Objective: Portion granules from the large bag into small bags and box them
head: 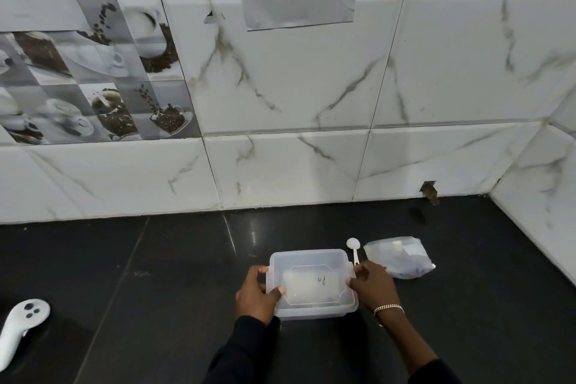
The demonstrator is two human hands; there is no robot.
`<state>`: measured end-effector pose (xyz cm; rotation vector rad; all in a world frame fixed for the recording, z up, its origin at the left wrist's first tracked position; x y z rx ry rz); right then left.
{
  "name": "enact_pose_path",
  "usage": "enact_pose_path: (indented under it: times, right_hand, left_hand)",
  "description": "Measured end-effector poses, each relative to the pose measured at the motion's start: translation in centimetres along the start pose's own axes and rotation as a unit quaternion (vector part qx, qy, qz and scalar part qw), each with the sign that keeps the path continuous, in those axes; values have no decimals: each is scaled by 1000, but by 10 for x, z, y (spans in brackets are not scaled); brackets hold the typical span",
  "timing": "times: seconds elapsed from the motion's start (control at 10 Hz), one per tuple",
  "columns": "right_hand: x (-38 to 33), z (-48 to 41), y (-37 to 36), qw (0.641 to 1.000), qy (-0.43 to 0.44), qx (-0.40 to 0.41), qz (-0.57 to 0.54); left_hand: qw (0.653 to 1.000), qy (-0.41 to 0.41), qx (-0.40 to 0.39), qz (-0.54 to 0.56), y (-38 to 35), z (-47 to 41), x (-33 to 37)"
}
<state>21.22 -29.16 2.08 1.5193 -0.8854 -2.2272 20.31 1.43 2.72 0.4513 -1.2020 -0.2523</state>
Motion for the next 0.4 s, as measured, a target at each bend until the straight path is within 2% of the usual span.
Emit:
enact_pose_path:
  times: [0.2, 0.4]
  right_hand:
    - [17, 21, 1, 1000, -17, -4, -22]
    - [20, 35, -1, 1000, -5, -2, 0]
  left_hand:
    - [1000, -8, 10, 3, 1, 22, -7]
    - [999, -33, -11, -36, -5, 27, -14]
Point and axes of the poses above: each hand's wrist, its own z-axis away from the middle knuckle, its own y-axis out of the back of the hand, x = y × z, the point moved 10 cm from there along -z, towards the middle knuckle, and after that the axes turned 1 degree about y, right-handed, at the moved point
